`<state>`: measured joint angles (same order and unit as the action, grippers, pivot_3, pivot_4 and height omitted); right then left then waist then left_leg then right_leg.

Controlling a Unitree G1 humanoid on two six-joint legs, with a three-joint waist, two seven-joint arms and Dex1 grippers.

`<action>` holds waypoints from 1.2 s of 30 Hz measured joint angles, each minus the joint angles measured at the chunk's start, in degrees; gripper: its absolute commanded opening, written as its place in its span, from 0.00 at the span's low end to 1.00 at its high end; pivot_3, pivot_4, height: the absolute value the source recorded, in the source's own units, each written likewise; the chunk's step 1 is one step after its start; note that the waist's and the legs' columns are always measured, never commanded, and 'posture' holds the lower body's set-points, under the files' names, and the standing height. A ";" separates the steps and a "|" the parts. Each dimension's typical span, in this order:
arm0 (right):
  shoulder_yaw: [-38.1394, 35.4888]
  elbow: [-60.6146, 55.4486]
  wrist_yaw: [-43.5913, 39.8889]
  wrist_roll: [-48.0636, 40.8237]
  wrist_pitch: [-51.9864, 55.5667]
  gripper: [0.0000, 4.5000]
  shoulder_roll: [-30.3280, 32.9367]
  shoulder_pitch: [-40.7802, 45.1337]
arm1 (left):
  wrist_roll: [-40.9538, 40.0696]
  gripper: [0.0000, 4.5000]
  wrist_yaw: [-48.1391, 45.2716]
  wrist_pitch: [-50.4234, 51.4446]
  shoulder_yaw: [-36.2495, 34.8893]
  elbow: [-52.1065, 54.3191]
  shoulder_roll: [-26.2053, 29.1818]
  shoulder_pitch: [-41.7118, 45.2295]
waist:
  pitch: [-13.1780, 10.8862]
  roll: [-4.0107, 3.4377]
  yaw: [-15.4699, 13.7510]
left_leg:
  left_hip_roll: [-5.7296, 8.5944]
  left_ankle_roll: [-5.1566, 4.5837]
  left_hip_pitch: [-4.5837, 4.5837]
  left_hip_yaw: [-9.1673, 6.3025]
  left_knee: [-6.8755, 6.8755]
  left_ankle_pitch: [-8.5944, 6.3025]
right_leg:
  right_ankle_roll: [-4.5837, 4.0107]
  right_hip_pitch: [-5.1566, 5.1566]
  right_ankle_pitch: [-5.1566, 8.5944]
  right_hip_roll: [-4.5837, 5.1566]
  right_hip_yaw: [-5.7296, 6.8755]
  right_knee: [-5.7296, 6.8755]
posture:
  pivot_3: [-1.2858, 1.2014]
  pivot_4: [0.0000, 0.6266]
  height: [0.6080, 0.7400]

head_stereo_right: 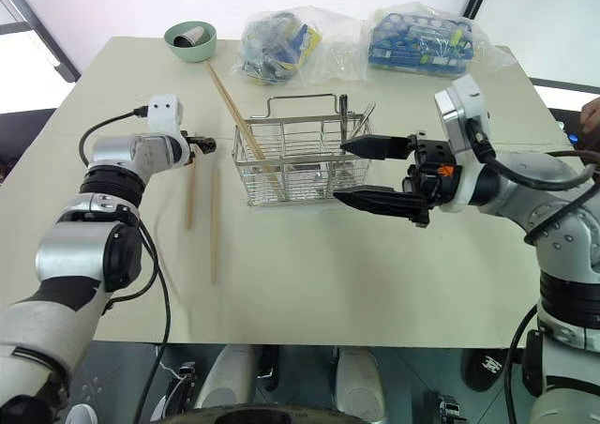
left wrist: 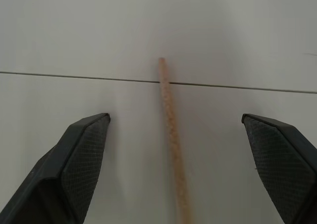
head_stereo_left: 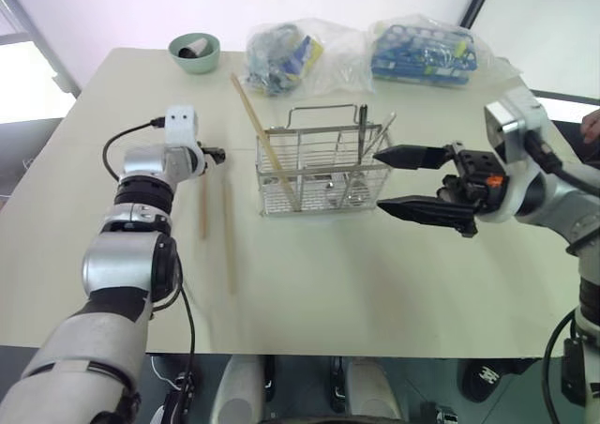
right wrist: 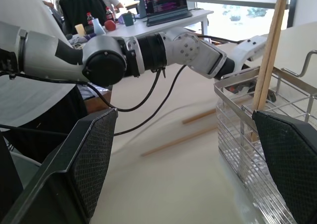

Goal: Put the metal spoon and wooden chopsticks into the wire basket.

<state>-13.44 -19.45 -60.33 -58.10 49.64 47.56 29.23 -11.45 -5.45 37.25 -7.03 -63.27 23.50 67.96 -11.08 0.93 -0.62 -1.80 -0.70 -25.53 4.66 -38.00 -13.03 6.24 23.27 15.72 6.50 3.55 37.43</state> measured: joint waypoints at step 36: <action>-3.22 0.65 6.60 -3.48 2.85 1.00 2.04 -0.23 | -52.96 0.01 -5.72 7.20 -22.72 66.64 -1.53 -3.10 | -0.12 0.23 -0.20 | 0.09 -0.10 0.17 -0.06 -0.18 -0.05 | 0.16 -0.42 -0.13 0.13 0.06 -0.19 | 0.52 0.24 0.83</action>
<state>-16.66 -18.80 -53.74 -61.59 52.49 49.60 29.00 -64.41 -11.17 44.45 -29.76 3.37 21.98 64.86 -11.19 1.16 -0.82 -1.71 -0.80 -25.36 4.60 -38.18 -13.08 6.41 22.85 15.59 6.62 3.61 37.25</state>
